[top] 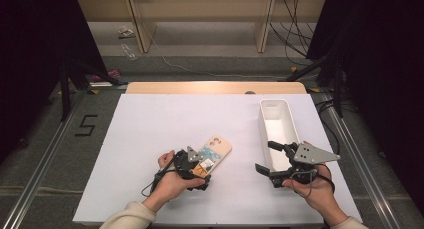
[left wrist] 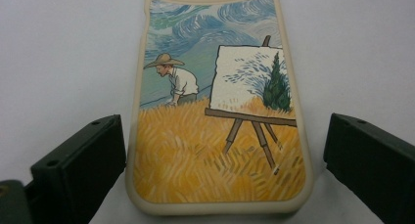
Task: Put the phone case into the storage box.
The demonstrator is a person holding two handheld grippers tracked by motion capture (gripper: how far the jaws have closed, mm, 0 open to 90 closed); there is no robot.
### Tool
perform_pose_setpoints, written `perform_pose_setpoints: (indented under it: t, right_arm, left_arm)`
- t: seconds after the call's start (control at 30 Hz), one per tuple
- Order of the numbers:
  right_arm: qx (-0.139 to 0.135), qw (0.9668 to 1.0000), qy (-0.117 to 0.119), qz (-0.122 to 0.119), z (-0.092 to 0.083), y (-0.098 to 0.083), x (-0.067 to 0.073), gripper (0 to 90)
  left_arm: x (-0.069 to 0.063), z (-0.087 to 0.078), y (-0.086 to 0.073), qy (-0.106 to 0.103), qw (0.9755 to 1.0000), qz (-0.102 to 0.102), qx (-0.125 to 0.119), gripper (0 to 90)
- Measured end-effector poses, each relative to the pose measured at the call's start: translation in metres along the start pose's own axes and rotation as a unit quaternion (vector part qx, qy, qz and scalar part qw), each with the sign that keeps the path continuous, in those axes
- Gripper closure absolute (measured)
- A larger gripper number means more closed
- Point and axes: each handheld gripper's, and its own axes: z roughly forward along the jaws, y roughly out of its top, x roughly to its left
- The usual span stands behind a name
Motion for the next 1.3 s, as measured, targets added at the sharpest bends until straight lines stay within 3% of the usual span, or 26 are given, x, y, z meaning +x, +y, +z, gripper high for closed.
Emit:
perform_pose_setpoints:
  t: [1.3]
  right_arm:
    - [0.002, 1.0, 0.003, 0.001, 0.0005, -0.0004, 0.0005, 15.6]
  left_arm:
    - [0.001, 0.0011, -0.0012, -0.003, 0.9998, -0.019, 0.008, 10.2]
